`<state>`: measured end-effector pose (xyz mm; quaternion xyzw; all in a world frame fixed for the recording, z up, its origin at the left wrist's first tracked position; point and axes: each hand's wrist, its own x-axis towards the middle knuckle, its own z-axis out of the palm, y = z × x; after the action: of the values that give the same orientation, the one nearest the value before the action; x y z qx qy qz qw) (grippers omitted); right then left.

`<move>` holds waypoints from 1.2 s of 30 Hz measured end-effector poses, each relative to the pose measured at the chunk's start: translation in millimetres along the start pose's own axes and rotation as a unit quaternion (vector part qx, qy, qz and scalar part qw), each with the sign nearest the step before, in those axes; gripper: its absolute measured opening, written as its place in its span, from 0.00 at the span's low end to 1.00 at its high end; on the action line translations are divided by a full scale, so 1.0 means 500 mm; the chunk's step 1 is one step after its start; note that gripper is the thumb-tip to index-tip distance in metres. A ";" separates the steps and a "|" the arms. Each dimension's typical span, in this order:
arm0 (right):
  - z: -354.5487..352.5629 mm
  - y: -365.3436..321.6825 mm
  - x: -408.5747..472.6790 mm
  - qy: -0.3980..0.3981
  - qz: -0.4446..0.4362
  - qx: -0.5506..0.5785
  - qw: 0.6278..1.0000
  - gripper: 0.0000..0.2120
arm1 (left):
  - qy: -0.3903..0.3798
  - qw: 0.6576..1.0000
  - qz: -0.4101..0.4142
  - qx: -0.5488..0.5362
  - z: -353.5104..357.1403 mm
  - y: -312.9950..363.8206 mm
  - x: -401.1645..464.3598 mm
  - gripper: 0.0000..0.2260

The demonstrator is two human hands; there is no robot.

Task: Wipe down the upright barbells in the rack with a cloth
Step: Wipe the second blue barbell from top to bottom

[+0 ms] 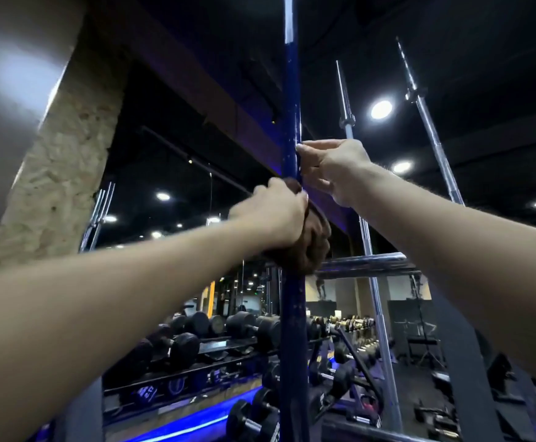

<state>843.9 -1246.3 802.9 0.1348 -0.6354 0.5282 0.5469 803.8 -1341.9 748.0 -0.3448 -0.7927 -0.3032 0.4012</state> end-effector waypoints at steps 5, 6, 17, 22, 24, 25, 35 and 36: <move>-0.012 0.009 0.012 -0.003 -0.007 -0.024 1.000 0.12 | 0.023 0.999 -0.027 -0.017 -0.013 0.039 0.067 0.21; -0.014 0.014 0.009 -0.004 0.001 -0.018 1.000 0.13 | 0.024 0.999 -0.036 -0.019 -0.003 0.036 0.054 0.21; 0.002 0.021 -0.013 -0.006 0.004 -0.004 1.000 0.04 | 0.020 0.999 -0.029 -0.016 0.007 -0.003 0.024 0.24; 0.005 0.027 -0.012 0.005 0.027 0.022 0.999 0.09 | 0.002 0.999 -0.048 -0.025 0.009 0.010 0.040 0.23; 0.000 0.029 -0.022 -0.005 0.046 0.020 0.999 0.11 | -0.031 0.999 -0.032 -0.014 0.046 -0.011 -0.041 0.23; -0.002 0.031 -0.027 -0.007 0.049 0.020 0.999 0.12 | -0.053 0.998 -0.026 -0.010 0.065 -0.024 -0.085 0.23; -0.001 0.025 -0.047 0.012 0.035 -0.016 0.999 0.04 | -0.018 0.999 -0.033 -0.009 0.028 -0.006 -0.028 0.24; -0.002 0.026 -0.048 0.018 0.036 -0.015 0.999 0.05 | -0.014 0.999 -0.040 -0.014 0.024 0.001 -0.012 0.24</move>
<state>843.4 -1250.0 776.0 0.0939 -0.6379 0.5401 0.5409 801.6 -1334.5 736.9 -0.3221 -0.8072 -0.3251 0.3728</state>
